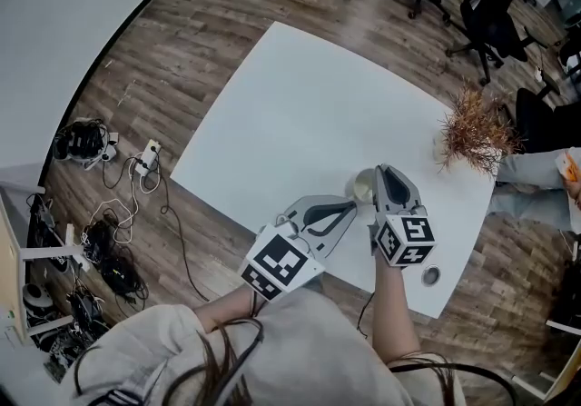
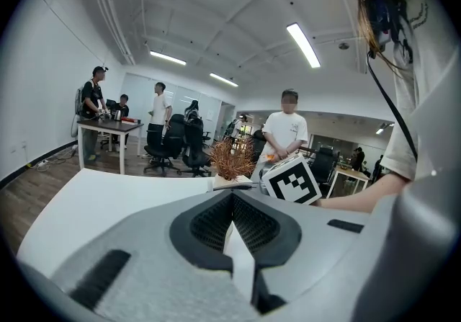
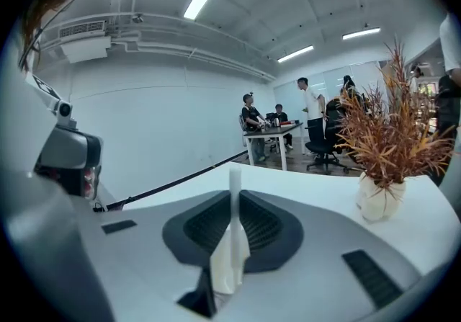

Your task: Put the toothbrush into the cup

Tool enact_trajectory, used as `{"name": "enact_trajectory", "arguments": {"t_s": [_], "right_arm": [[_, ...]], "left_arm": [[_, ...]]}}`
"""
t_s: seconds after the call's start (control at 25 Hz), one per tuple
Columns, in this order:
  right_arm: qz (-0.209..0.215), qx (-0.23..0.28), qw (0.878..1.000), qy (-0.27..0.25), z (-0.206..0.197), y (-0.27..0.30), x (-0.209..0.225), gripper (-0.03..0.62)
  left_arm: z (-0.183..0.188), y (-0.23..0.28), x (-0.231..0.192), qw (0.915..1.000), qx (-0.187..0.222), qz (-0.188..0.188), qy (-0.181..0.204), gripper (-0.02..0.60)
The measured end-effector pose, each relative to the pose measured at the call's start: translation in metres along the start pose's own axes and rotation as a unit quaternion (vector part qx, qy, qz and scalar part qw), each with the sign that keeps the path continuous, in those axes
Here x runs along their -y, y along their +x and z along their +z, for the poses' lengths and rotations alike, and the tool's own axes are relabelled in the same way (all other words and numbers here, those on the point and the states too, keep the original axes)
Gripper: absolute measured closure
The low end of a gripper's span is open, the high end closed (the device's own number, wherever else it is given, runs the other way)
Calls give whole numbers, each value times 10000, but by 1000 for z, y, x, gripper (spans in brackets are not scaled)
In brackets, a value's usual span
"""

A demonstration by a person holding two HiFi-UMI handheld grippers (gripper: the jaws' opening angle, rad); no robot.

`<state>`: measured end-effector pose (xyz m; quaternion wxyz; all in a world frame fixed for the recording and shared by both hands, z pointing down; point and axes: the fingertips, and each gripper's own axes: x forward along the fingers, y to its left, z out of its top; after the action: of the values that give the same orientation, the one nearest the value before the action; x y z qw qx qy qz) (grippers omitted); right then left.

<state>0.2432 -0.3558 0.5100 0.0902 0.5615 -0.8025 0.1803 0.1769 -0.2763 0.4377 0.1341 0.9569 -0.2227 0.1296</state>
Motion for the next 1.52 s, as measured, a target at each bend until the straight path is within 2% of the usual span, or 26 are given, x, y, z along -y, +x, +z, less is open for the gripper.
{"name": "enact_trajectory", "arguments": {"t_s": [0.32, 0.64, 0.96, 1.2, 1.52], "right_arm": [[109, -296, 9995, 38, -7, 7, -1, 546], [146, -299, 9994, 103, -6, 10, 0, 546], [62, 0, 10000, 69, 16, -9, -8, 546], [232, 335, 9992, 28, 42, -41, -33, 548], [293, 508, 9982, 132, 52, -90, -66, 557]], "left_arm": [[0, -2, 0, 10000, 19, 7, -72, 578], [1, -2, -3, 9999, 53, 48, -95, 578], [2, -3, -2, 9999, 90, 50, -81, 578], [7, -3, 2, 9999, 149, 5, -36, 578], [11, -7, 9, 9998, 212, -55, 6, 578]]}}
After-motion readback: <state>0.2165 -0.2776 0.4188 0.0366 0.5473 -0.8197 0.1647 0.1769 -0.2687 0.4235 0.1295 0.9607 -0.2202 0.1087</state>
